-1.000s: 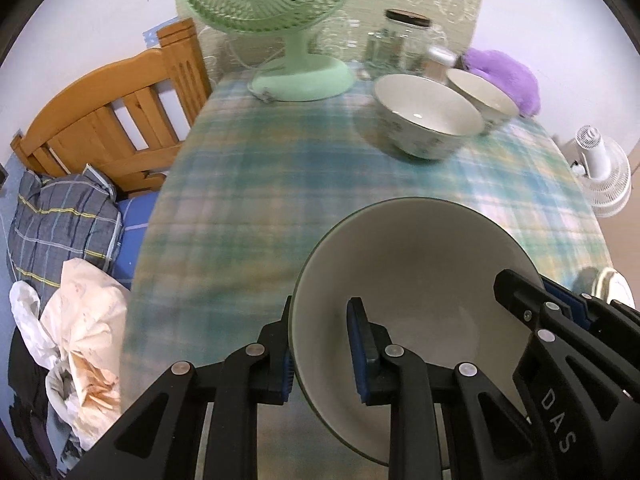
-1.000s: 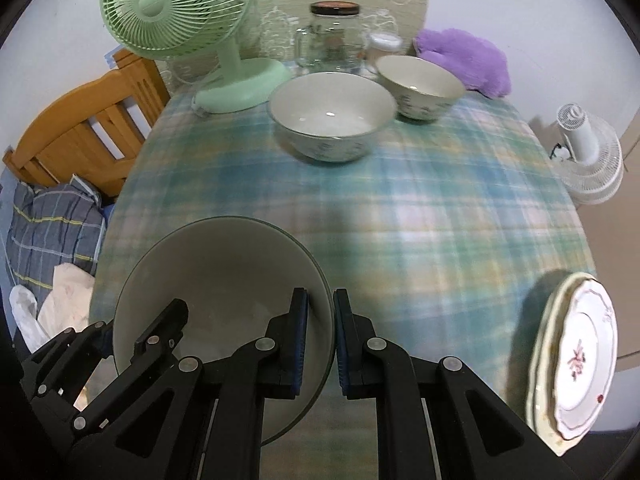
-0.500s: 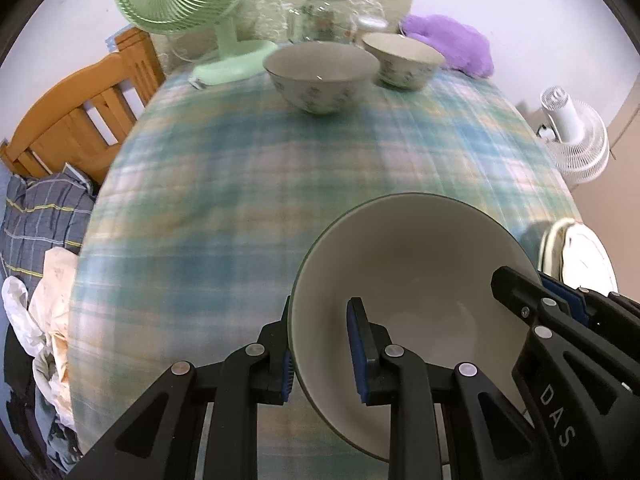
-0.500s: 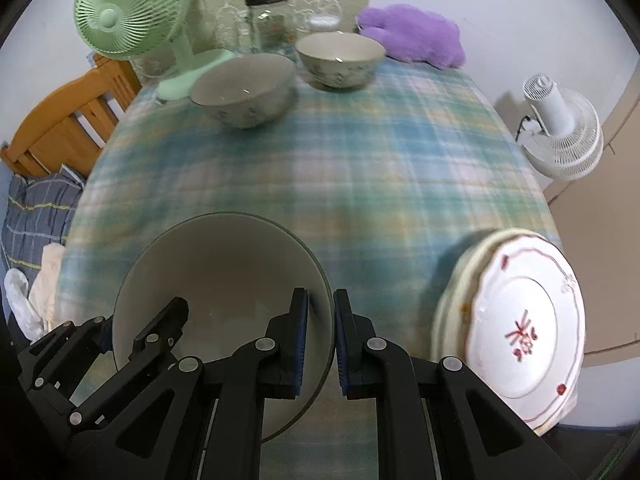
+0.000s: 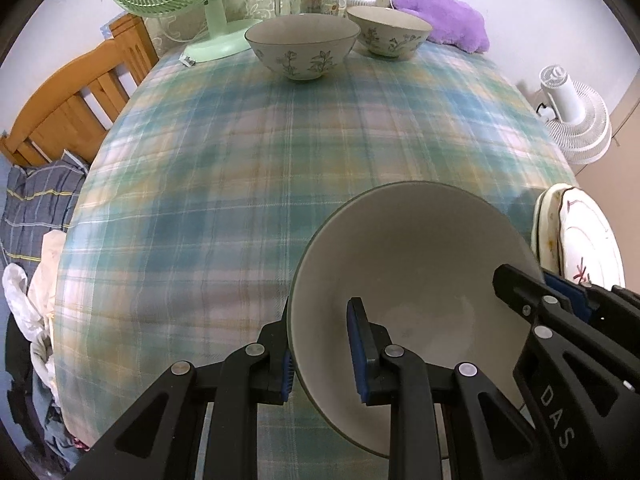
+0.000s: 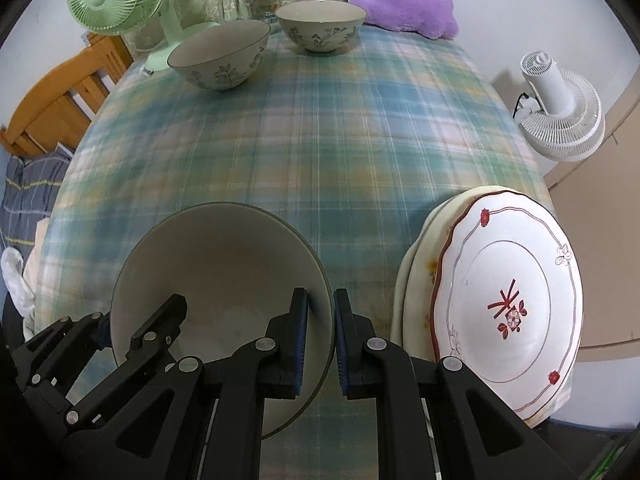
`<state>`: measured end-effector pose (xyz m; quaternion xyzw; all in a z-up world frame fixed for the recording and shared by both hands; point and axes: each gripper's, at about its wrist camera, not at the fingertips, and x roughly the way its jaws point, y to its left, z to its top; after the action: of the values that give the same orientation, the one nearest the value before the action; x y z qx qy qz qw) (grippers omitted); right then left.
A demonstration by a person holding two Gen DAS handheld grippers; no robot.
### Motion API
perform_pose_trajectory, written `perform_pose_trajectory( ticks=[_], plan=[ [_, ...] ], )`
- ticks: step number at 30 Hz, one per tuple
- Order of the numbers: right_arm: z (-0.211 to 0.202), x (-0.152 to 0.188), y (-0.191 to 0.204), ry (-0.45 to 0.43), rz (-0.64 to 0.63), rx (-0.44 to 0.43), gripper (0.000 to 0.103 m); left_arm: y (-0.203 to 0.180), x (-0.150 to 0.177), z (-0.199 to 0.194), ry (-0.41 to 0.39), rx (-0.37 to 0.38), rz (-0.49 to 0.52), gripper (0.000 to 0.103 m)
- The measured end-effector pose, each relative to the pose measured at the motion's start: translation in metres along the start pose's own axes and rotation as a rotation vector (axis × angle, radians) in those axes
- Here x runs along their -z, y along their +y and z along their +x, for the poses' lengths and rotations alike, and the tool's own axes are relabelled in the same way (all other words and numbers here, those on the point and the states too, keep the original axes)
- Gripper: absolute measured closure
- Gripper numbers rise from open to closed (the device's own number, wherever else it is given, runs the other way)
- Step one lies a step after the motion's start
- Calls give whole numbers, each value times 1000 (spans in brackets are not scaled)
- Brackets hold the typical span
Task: Organize plates and bowls
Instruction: 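Carry the grey bowl with both grippers toward the plate stack, then lower the grey bowl onto the table and open both grippers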
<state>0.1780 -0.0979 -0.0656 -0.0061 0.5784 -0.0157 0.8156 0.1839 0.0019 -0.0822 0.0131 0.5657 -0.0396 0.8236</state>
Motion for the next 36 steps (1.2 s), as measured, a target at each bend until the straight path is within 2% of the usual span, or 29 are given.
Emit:
perform_pose_trajectory(
  ticks=[2, 6, 9, 10, 13, 14, 17, 18, 19, 23, 26, 28, 36],
  plan=[
    [0, 1, 0, -1, 4, 0, 87, 0, 0, 0, 1, 4, 1, 82],
    [-1, 1, -2, -3, 23, -13, 87, 0, -2, -2, -2, 21, 18, 69],
    [-3, 2, -2, -11, 31, -18, 87, -2, -4, -6, -5, 21, 53, 59],
    [-4, 2, -2, -5, 40, -15, 87, -3, -5, -7, -2, 20, 69, 51],
    [-7, 0, -2, -4, 60, -9, 86, -1, -9, -17, -6, 39, 93, 39],
    [-10, -1, -3, -9, 68, -10, 82, 1, -10, -20, -11, 45, 96, 35],
    [-24, -5, 0, -58, 83, 5, 56, 7, -17, -30, -38, 67, 100, 27],
    [-27, -6, 0, -71, 85, 6, 47, 10, -20, -33, -47, 75, 102, 26],
    [-32, -8, 3, -85, 90, 5, 45, 12, -23, -35, -53, 80, 103, 24],
    [-46, -20, 13, -120, 109, 1, 44, 21, -37, -45, -83, 106, 111, 18],
    [-53, -31, 20, -147, 115, 6, 35, 27, -49, -51, -112, 120, 116, 18],
    [-57, -39, 23, -173, 120, 10, 33, 30, -58, -52, -126, 129, 114, 18],
    [-65, -83, 29, -257, 131, 34, 33, 42, -102, -57, -208, 88, 62, 18]
  ],
)
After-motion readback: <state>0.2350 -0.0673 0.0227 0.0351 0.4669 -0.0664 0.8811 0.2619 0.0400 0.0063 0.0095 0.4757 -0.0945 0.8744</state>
